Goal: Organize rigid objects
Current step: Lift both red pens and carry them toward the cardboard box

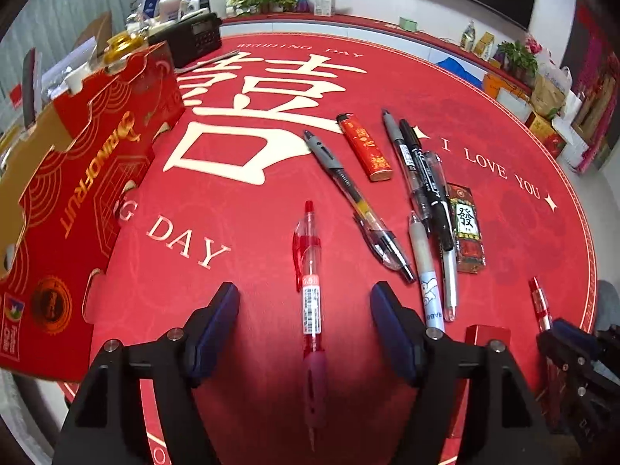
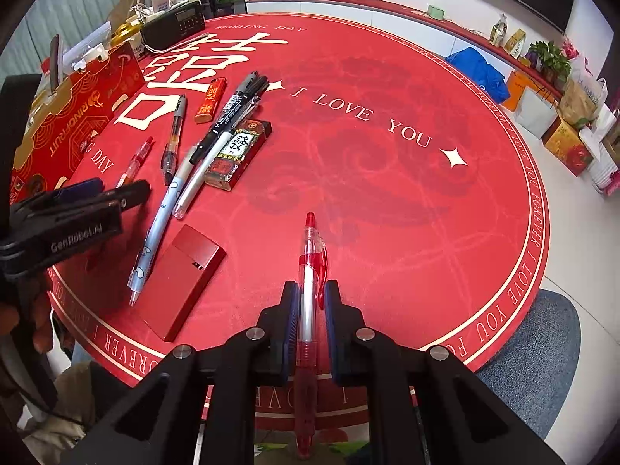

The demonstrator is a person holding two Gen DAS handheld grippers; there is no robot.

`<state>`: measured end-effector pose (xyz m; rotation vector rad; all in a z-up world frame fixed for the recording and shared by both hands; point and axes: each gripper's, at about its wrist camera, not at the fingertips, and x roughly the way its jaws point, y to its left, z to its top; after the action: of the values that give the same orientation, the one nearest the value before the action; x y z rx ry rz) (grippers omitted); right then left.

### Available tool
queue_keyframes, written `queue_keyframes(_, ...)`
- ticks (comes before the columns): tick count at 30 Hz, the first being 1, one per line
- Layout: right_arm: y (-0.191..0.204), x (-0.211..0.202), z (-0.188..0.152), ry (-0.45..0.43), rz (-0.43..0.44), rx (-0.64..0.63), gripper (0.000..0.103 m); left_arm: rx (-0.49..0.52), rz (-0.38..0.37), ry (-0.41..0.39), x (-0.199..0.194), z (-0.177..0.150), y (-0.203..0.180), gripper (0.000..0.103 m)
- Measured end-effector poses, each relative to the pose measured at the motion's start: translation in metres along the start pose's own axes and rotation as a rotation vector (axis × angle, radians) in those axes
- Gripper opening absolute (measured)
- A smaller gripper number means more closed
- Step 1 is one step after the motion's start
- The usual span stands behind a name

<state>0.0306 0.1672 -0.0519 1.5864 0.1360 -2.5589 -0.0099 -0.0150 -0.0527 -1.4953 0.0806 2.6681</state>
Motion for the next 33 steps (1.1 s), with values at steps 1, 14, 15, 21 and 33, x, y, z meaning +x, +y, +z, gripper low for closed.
queue_keyframes(1, 0.001, 0.0, 0.0, 0.0, -0.003, -0.004, 0.014, 0.004, 0.001, -0.003, 0.0, 0.0, -0.001, 0.073)
queue_keyframes(14, -0.012, -0.021, 0.006, -0.065, 0.109, 0.088, 0.014, 0.012, -0.105, -0.001, -0.024, -0.005, -0.011, 0.013)
queue_keyframes(15, -0.013, -0.023, 0.007, -0.072, 0.117, 0.096, 0.014, 0.009, -0.105, -0.011, -0.028, -0.005, -0.01, 0.013)
queue_keyframes(21, -0.012, -0.034, 0.013, -0.102, 0.146, 0.11, 0.014, 0.006, -0.084, -0.059, -0.045, -0.002, -0.01, 0.013)
queue_keyframes(33, -0.013, -0.04, 0.019, -0.113, 0.148, 0.121, 0.014, 0.031, -0.084, -0.112, -0.063, 0.002, -0.016, 0.009)
